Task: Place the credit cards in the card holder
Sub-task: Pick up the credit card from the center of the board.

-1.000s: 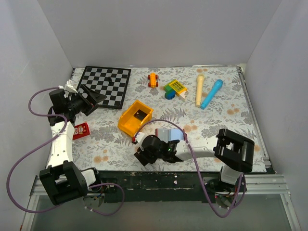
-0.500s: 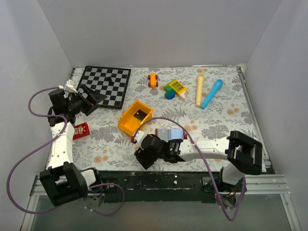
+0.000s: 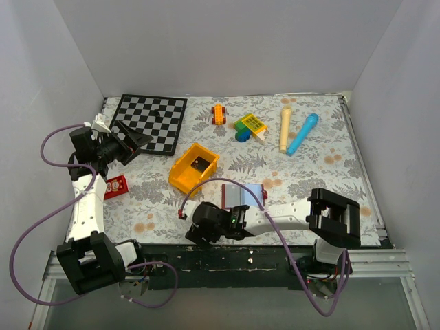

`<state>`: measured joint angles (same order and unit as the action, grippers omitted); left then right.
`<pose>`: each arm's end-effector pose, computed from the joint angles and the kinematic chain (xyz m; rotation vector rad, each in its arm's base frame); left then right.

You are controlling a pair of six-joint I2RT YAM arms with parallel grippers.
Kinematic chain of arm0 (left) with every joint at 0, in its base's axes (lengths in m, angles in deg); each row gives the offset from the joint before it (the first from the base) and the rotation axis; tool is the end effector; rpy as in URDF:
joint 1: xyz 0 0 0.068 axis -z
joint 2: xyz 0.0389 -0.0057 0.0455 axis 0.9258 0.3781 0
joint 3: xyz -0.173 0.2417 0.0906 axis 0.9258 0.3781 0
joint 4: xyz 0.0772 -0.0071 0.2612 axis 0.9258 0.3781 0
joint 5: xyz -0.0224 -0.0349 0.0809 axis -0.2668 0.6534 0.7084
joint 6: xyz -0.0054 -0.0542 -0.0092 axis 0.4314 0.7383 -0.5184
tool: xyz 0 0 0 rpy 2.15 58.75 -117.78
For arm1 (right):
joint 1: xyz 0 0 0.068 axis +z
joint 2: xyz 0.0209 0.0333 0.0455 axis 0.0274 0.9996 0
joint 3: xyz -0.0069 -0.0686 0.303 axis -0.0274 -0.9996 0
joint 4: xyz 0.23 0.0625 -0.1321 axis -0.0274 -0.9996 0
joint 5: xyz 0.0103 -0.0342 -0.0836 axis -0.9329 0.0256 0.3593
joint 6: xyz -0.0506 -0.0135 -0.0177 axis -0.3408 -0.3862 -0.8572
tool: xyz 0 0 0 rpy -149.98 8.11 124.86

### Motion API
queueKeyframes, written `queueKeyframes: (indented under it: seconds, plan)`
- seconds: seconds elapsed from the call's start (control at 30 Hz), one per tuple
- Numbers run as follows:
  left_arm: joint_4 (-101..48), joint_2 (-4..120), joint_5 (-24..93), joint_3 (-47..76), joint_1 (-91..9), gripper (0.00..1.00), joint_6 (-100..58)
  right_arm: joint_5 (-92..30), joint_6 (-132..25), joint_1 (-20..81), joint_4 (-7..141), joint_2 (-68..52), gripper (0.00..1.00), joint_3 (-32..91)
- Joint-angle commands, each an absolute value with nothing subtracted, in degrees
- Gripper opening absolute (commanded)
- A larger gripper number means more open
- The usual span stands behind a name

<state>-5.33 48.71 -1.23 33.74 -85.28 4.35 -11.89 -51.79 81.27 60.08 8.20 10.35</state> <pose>0.2428 0.0491 0.3355 -0.5392 2.0488 -1.0166 0.0725 0.3570 0.2072 -1.3559 2.0462 0.4643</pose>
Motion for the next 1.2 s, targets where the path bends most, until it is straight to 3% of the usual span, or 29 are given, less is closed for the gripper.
queueKeyframes:
  seconds: [0.0,0.47,1.17]
  plan:
    - [-6.0,47.1,-1.8,34.1,-85.3,0.88,4.3,-14.4,-52.5,81.7,61.4,9.3,0.9,11.8]
    - [-6.2,47.5,-1.8,34.4,-85.2,0.88,4.2,-15.2,-53.4,83.9,57.9,12.8,0.9,14.4]
    - [-6.9,48.2,-2.3,35.0,-85.3,0.87,4.4,-2.5,-55.0,86.6,54.6,13.4,0.89,18.7]
